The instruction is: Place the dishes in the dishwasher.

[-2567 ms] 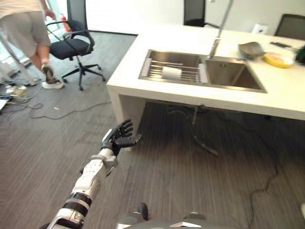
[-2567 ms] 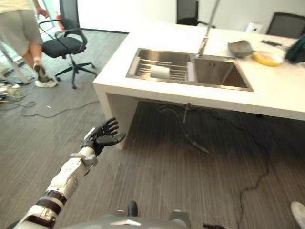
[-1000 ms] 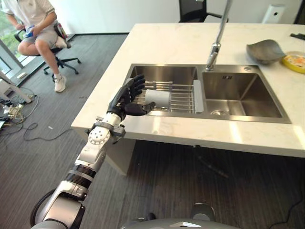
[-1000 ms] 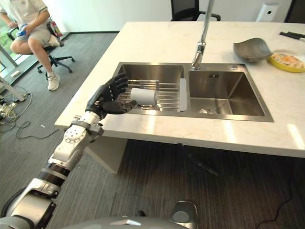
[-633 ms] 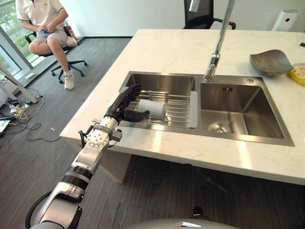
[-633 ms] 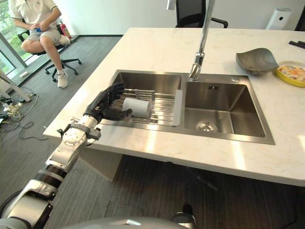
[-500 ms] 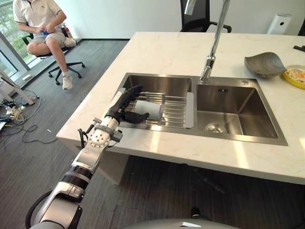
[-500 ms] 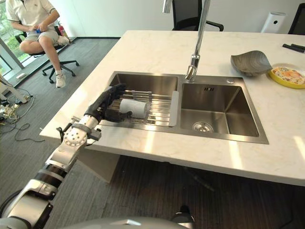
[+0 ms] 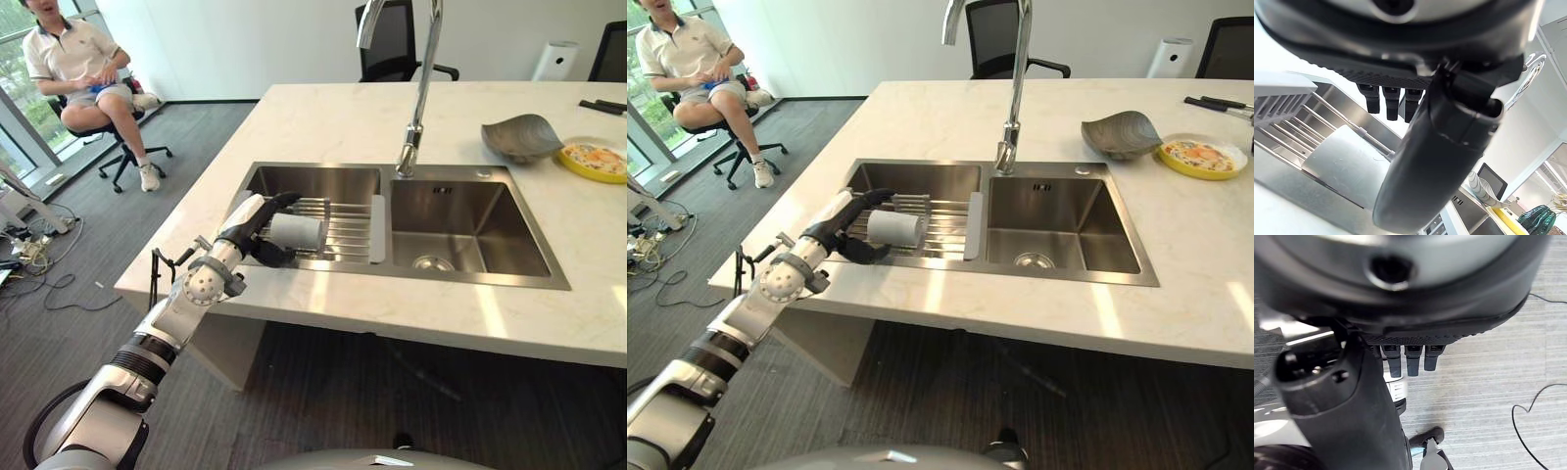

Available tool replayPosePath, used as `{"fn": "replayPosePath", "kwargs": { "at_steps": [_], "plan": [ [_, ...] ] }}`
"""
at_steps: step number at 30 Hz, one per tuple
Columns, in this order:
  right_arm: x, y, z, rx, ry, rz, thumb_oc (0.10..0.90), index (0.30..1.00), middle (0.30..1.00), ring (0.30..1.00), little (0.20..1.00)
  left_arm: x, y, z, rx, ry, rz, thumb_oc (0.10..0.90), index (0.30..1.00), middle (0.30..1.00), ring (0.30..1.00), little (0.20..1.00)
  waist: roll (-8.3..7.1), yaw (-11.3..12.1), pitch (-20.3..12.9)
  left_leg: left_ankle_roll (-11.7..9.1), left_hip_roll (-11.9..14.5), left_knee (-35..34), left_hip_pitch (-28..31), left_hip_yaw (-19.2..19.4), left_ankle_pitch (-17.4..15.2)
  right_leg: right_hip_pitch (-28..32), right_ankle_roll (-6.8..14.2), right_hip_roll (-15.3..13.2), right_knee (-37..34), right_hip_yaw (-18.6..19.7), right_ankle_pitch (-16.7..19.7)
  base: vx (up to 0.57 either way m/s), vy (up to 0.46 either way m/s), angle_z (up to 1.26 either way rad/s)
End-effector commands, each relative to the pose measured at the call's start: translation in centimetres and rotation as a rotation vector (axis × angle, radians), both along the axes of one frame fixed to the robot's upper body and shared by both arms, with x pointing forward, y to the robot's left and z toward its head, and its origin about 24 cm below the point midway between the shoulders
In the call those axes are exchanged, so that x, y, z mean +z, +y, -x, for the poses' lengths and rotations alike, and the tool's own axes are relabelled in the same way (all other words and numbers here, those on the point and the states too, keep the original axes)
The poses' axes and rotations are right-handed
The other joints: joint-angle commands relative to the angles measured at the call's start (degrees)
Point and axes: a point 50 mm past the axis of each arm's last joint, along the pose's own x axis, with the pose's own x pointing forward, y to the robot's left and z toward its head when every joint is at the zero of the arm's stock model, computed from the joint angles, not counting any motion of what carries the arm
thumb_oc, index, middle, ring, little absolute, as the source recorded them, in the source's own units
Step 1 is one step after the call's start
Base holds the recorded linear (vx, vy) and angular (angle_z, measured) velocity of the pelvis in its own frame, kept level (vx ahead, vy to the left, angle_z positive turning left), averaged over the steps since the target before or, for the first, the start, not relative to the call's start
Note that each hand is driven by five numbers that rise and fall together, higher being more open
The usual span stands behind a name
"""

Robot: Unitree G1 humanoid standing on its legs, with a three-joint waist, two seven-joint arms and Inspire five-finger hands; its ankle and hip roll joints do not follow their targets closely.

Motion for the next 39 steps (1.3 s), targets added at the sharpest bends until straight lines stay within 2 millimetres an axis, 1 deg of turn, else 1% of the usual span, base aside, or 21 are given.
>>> {"fn": "replayPosePath", "kwargs": {
  "at_steps": [1, 8, 11, 13, 14, 15, 16, 17, 18, 20, 22, 23, 25, 26, 27, 28, 30, 32, 39],
  "plan": [
    [0.0, 0.0, -1.9, 0.058, -0.06, 0.002, 0.8, 0.9, 0.9, 0.9, 0.9, 8.8, -0.9, -3.7, -0.051, -0.31, -0.131, 0.8, 0.9, 0.9, 0.9, 0.9, -1.5, -1.21, 0.77, -0.92, -2.15, 0.92, -3.92, 2.64, 1.97, 4.96, 3.56, -1.45, 1.21, -1.22, -9.97, 0.0, -0.028, -0.07],
    [0.0, -0.1, -2.3, 0.061, -0.068, 0.015, 0.8, 0.9, 0.9, 0.9, 0.9, 8.9, -0.9, -4.7, -0.021, -0.324, -0.232, 0.8, 0.9, 0.9, 0.9, 0.9, -1.47, -2.03, 0.38, -0.7, -2.16, 0.7, -3.52, 3.49, 1.55, 4.45, 3.77, -1.29, 1.21, -0.23, -9.63, 0.0, 0.002, -0.07],
    [0.0, -0.3, -2.0, 0.046, -0.062, 0.02, 0.8, 0.9, 0.9, 0.9, 0.9, 8.6, -0.6, -5.5, -0.001, -0.301, -0.305, 0.8, 0.9, 0.9, 0.9, 0.9, -1.37, -2.45, 0.2, -0.54, -2.18, 0.48, -3.06, 4.28, 1.21, 4.07, 3.99, -1.22, 1.21, 0.54, -9.32, 0.01, 0.017, -0.18],
    [0.1, -0.6, -1.7, 0.03, -0.056, 0.029, 0.8, 0.9, 0.9, 0.9, 0.9, 8.4, 0.2, -6.1, 0.037, -0.276, -0.384, 0.8, 0.9, 0.9, 0.9, 0.9, -1.27, -3.19, 0.14, -0.42, -2.17, 0.29, -2.74, 4.96, 0.96, 3.6, 4.24, -1.18, 1.21, 1.3, -9.04, 0.0, 0.021, -0.2],
    [0.1, -0.5, -1.8, 0.028, -0.056, 0.029, 0.8, 0.9, 0.9, 0.9, 0.9, 8.4, 0.1, -6.2, 0.036, -0.277, -0.385, 0.8, 0.9, 0.9, 0.9, 0.9, -1.31, -3.05, 0.17, -0.42, -2.17, 0.29, -2.73, 5.03, 0.95, 3.57, 4.24, -1.18, 1.21, 1.37, -9.03, -0.01, 0.044, -0.15],
    [0.1, -0.9, -1.8, 0.018, -0.057, 0.04, 0.8, 0.9, 0.9, 0.9, 0.9, 8.6, 0.4, -6.7, 0.049, -0.26, -0.453, 0.8, 0.9, 0.9, 0.9, 0.9, -1.05, -3.6, 0.22, -0.29, -2.27, 0.28, -2.65, 5.47, 0.77, 3.08, 4.42, -1.18, 1.21, 1.86, -8.79, -0.01, 0.03, -0.11],
    [0.1, -0.8, -1.9, 0.017, -0.057, 0.039, 0.8, 0.9, 0.9, 0.9, 0.9, 8.7, 0.3, -6.8, 0.048, -0.262, -0.453, 0.8, 0.9, 0.9, 0.9, 0.9, -1.09, -3.5, 0.26, -0.28, -2.26, 0.28, -2.66, 5.5, 0.77, 3.06, 4.42, -1.18, 1.21, 1.9, -8.78, -0.01, 0.057, -0.12],
    [0.2, -1.1, -1.6, 0.009, -0.049, 0.047, 0.8, 0.9, 0.9, 0.9, 0.9, 8.3, 0.7, -7.2, 0.057, -0.218, -0.511, 0.8, 0.9, 0.9, 0.9, 0.9, -0.87, -4.03, 0.31, -0.12, -2.35, 0.28, -2.55, 5.9, 0.58, 2.83, 4.63, -1.24, 1.21, 2.33, -8.5, 0.0, 0.028, -0.13],
    [0.2, -1.1, -1.6, 0.008, -0.05, 0.046, 0.8, 0.9, 0.9, 0.9, 0.9, 8.3, 0.6, -7.3, 0.056, -0.219, -0.511, 0.8, 0.9, 0.9, 0.9, 0.9, -0.9, -3.93, 0.34, -0.11, -2.35, 0.28, -2.53, 5.94, 0.57, 2.83, 4.64, -1.24, 1.21, 2.37, -8.49, 0.0, 0.043, -0.15],
    [0.3, -1.4, -1.4, -0.002, -0.047, 0.055, 0.8, 0.9, 0.9, 0.9, 0.9, 8.6, 1.0, -7.9, 0.084, -0.203, -0.562, 0.8, 0.9, 0.9, 0.9, 0.9, -0.62, -4.68, 0.62, 0.03, -2.5, 0.28, -2.27, 6.59, 0.33, 2.53, 4.9, -1.3, 1.21, 2.92, -8.23, 0.0, 0.038, -0.11],
    [0.3, -1.4, -1.3, -0.007, -0.047, 0.054, 0.8, 0.9, 0.9, 0.9, 0.9, 8.7, 1.3, -8.0, 0.099, -0.205, -0.576, 0.8, 0.9, 0.9, 0.9, 0.9, -0.61, -4.8, 0.73, 0.05, -2.54, 0.28, -2.2, 6.81, 0.29, 2.47, 4.96, -1.38, 1.21, 3.06, -8.16, 0.0, 0.028, -0.11],
    [0.6, -2.5, -1.3, 0.032, -0.063, 0.112, 0.8, 0.9, 0.9, 0.9, 0.9, 8.2, 1.4, -8.1, 0.115, -0.209, -0.574, 0.8, 0.9, 0.9, 0.9, 0.9, -0.74, -5.18, 1.03, 0.12, -2.64, 0.28, -2.18, 6.98, 0.23, 2.28, 5.08, -1.46, 1.21, 3.28, -8.1, 0.0, 0.024, -0.18],
    [0.6, -2.5, -1.3, 0.033, -0.063, 0.114, 0.8, 0.9, 0.9, 0.9, 0.9, 8.2, 1.4, -8.1, 0.115, -0.209, -0.573, 0.8, 0.9, 0.9, 0.9, 0.9, -0.64, -5.2, 1.02, 0.12, -2.63, 0.28, -2.17, 6.97, 0.21, 2.29, 5.09, -1.45, 1.21, 3.27, -8.1, 0.0, 0.013, -0.18],
    [0.5, -2.0, -0.9, 0.024, -0.061, 0.098, 0.8, 0.9, 0.9, 0.9, 0.9, 8.1, 1.6, -8.2, 0.143, -0.222, -0.603, 0.8, 0.9, 0.9, 0.9, 0.9, -0.56, -5.39, 1.17, 0.2, -2.67, 0.28, -2.24, 6.95, 0.19, 2.18, 5.11, -1.53, 1.21, 3.3, -8.09, 0.0, 0.026, -0.07],
    [0.2, -1.4, -1.3, 0.029, -0.055, 0.091, 0.8, 0.9, 0.9, 0.9, 0.9, 7.9, 1.9, -8.5, 0.18, -0.212, -0.622, 0.8, 0.9, 0.9, 0.9, 0.9, -0.35, -5.63, 1.22, 0.26, -2.72, 0.28, -2.29, 7.01, 0.15, 2.07, 5.1, -1.59, 1.21, 3.42, -8.06, 0.0, 0.063, 0.01],
    [-0.1, -0.5, -2.8, 0.032, -0.07, 0.084, 0.8, 0.9, 0.9, 0.9, 0.9, 7.8, 2.1, -8.9, 0.211, -0.186, -0.644, 0.8, 0.9, 0.9, 0.9, 0.9, 0.11, -6.14, 1.25, 0.33, -2.8, 0.28, -2.36, 7.35, 0.05, 1.78, 5.25, -1.77, 1.21, 3.53, -7.9, 0.0, 0.052, 0.02],
    [-0.2, -0.3, -3.2, 0.037, -0.075, 0.083, 0.8, 0.9, 0.9, 0.9, 0.9, 7.7, 2.3, -8.9, 0.223, -0.173, -0.648, 0.8, 0.9, 0.9, 0.9, 0.9, 0.17, -6.2, 1.34, 0.34, -2.87, 0.28, -2.35, 7.52, 0.0, 1.65, 5.31, -1.83, 1.21, 3.63, -7.81, 0.01, 0.041, -0.01],
    [-0.1, -0.6, -3.5, 0.058, -0.077, 0.086, 0.8, 0.9, 0.9, 0.9, 0.9, 7.5, 3.1, -9.1, 0.27, -0.136, -0.639, 0.8, 0.9, 0.9, 0.9, 0.9, 0.42, -6.45, 1.29, 0.35, -3.05, 0.28, -2.28, 7.76, -0.18, 1.59, 5.42, -1.96, 1.21, 3.65, -7.66, 0.02, 0.035, -0.06],
    [0.2, -1.5, -4.2, 0.084, -0.086, 0.109, 0.8, 0.9, 0.9, 0.9, 0.9, 7.5, 3.0, -9.4, 0.317, -0.121, -0.628, 0.8, 0.9, 0.9, 0.9, 0.9, 0.44, -6.5, 1.55, 0.43, -3.18, 0.28, -2.47, 7.73, -0.27, 1.71, 5.41, -2.14, 1.21, 3.33, -7.76, 0.0, 0.003, 0.0]
  ]
}}
